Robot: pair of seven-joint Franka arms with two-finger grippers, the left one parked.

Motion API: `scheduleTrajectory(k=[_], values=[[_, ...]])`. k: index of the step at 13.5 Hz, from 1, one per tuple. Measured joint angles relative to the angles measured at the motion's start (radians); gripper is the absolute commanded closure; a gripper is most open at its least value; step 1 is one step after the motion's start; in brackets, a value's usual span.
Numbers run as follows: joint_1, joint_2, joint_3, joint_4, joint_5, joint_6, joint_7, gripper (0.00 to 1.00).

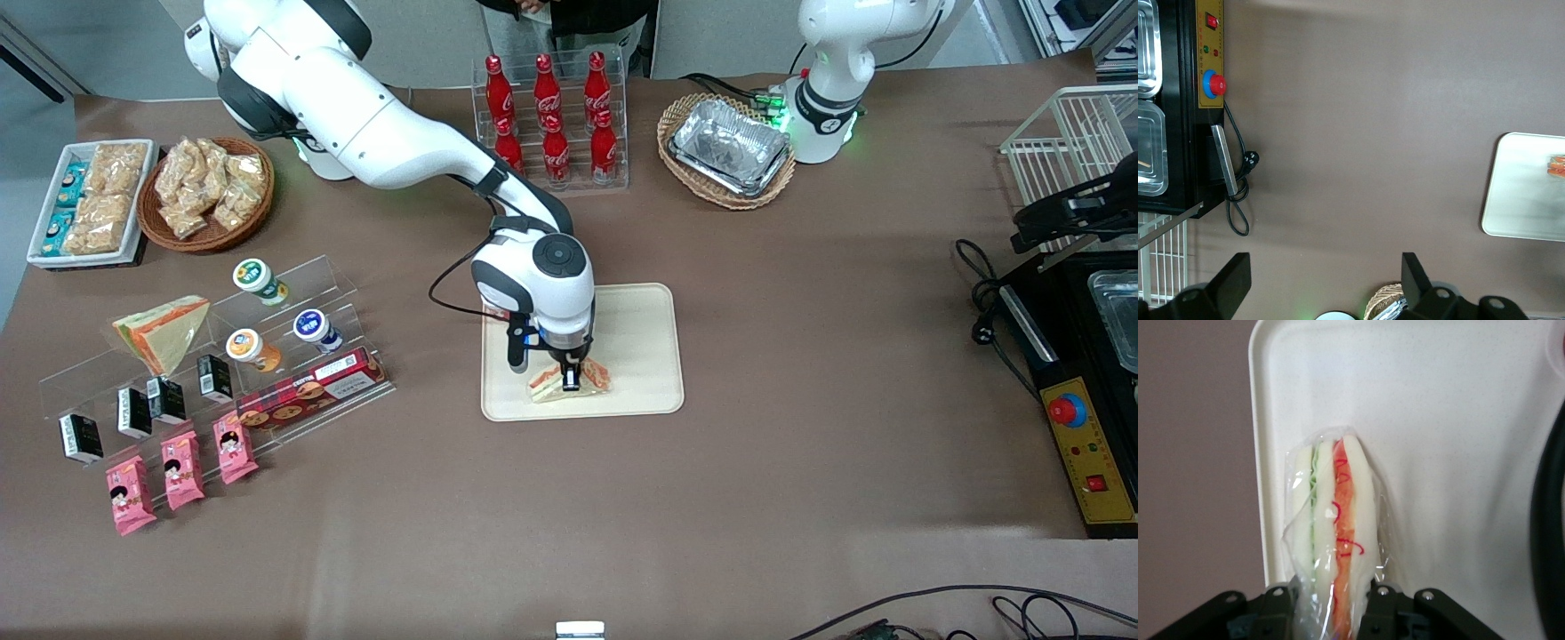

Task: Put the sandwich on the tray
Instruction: 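Lower the sandwich onto the tray and open the right gripper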

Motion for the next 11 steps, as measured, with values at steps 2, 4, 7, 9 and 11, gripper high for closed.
scheduleTrajectory(k=[2,4,7,9,11], values=[[-0.001,0.005,0.000,0.002,0.000,0.008,0.000,0.14],[-0.001,0.005,-0.007,0.003,0.000,0.011,0.000,0.00],[-0.002,0.007,-0.023,0.005,0.000,0.017,0.000,0.00],[-0.008,0.005,-0.024,0.018,0.000,0.018,0.000,0.00],[-0.015,-0.003,-0.024,0.038,0.000,0.018,0.000,0.00]])
